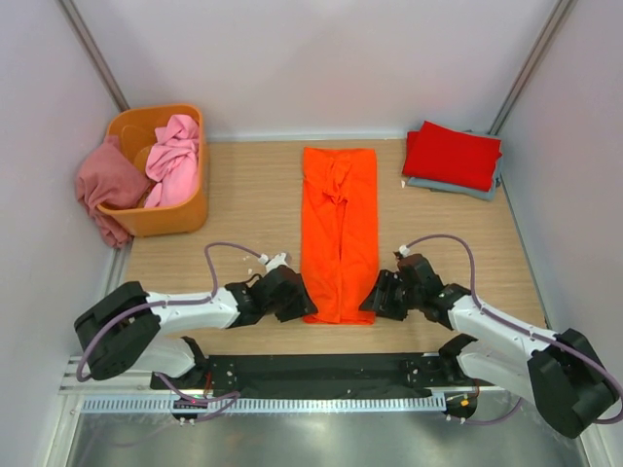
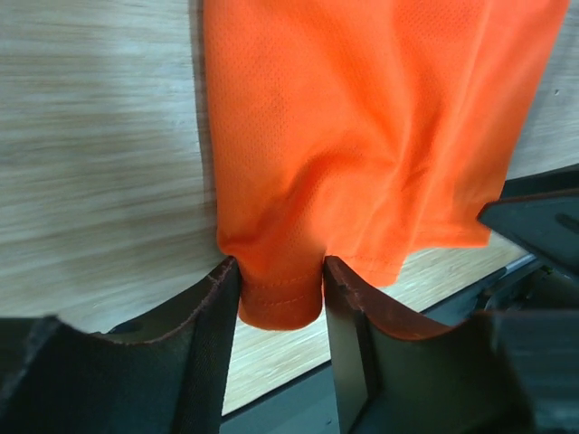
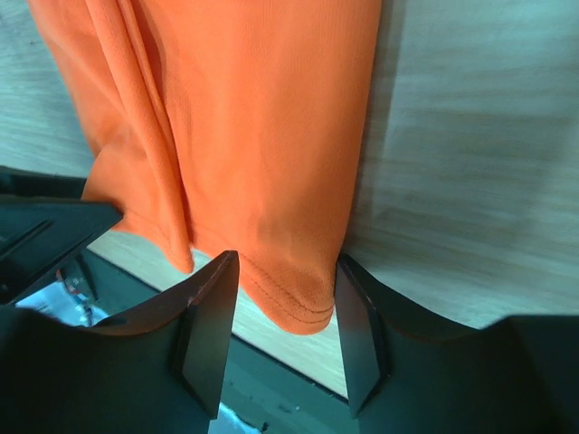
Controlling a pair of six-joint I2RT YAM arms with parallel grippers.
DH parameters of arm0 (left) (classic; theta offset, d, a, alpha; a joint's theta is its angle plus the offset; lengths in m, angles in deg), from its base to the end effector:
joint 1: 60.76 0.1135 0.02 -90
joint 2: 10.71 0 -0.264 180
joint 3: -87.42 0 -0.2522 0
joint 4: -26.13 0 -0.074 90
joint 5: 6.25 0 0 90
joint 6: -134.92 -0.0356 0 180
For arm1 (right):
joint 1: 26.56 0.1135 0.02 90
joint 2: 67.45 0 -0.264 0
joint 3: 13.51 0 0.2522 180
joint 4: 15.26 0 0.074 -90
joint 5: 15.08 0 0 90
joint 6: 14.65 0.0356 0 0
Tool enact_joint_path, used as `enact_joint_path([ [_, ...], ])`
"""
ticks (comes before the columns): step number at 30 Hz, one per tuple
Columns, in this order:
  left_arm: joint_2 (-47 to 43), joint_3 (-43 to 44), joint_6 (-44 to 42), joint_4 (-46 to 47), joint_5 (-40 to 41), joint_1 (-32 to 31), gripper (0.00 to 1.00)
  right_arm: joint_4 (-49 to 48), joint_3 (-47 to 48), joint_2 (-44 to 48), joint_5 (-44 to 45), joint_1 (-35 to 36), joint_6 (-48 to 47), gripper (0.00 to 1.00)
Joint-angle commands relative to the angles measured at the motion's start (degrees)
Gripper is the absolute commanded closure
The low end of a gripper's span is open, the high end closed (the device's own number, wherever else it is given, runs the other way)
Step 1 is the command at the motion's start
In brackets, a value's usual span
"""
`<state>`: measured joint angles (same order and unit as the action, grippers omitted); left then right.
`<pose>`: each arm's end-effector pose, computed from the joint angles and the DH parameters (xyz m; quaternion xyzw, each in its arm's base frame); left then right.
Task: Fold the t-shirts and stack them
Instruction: Fold the tshirt
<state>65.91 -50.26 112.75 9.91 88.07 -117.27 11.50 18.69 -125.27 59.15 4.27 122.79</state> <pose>0.1329 -0.1961 0.1437 -0.1054 0.9347 -0.2819 0.1889 0.1435 0.0969 0.1421 0.0917 0.9342 0.3023 0.1658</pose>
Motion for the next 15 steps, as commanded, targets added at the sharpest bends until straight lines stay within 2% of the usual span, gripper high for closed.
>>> enact_joint_path([
  [1, 5.02, -2.89, -0.86, -5.11, 0.69, -0.18, 0.56, 3.79, -4.02, 0.51, 1.97, 2.3, 3.0, 0.48],
  [8, 5.91, -2.8, -1.21, -4.4, 0.52, -0.18, 0.6, 5.99, -5.34, 3.5, 4.34, 4.85, 5.73, 0.55],
  [9, 6.0, -2.8, -1.21, -4.4, 0.52, -0.18, 0.62, 6.43, -5.51, 3.94, 5.13, 4.77, 5.82, 0.62],
  [12, 6.26, -2.8, -1.21, -4.22, 0.6, -0.18, 0.75, 6.43, -5.69, 4.21, 6.45, 4.77, 6.44, 0.82],
  [13, 6.35, -2.63, -1.3, -4.22, 0.43, -0.18, 0.82, 6.43, -5.69, 4.04, 6.8, 4.77, 6.44, 0.83],
  [14, 6.26, -2.72, -1.47, -4.13, 0.43, -0.18, 0.88, 6.69, -5.43, 3.86, 7.24, 4.77, 6.52, 0.96],
  [15, 6.17, -2.46, -1.56, -4.57, 0.43, -0.18, 0.96, 6.95, -5.25, 4.03, 7.85, 4.77, 6.7, 0.99],
])
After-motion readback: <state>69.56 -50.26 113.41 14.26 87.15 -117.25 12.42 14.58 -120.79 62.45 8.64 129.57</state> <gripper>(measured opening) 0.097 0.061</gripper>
